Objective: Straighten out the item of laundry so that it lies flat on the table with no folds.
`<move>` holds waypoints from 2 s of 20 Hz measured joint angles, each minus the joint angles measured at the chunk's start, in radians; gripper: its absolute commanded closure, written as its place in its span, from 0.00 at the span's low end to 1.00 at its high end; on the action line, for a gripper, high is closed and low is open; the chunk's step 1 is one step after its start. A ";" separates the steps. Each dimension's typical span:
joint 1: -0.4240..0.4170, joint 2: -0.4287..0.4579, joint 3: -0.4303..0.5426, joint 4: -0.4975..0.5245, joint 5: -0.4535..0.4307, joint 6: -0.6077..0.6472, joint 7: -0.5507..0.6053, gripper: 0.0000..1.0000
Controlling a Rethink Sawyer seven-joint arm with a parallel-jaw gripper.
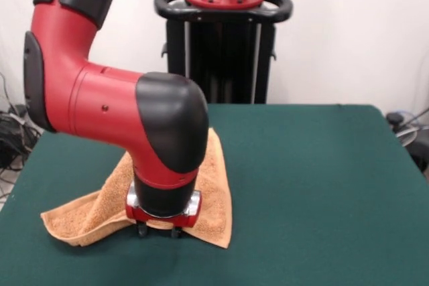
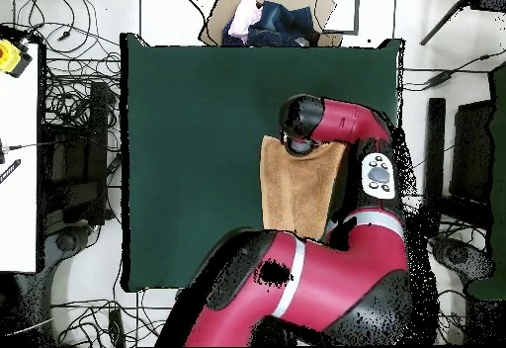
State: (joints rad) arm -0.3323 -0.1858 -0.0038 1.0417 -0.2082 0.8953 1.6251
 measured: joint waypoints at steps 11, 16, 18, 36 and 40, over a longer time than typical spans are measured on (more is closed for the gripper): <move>0.179 0.031 -0.203 -0.012 -0.007 -0.131 0.172 0.00; 0.178 0.022 -0.205 -0.019 -0.014 -0.294 0.197 0.00; 0.164 0.014 -0.192 -0.031 -0.013 -0.383 0.197 0.00; 0.024 -0.037 -0.088 -0.523 0.094 0.639 0.159 0.00; 0.033 -0.114 -0.110 -0.485 0.060 0.716 0.124 0.00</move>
State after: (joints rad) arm -0.2994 -0.2999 -0.1140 0.5569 -0.1483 1.6111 1.7488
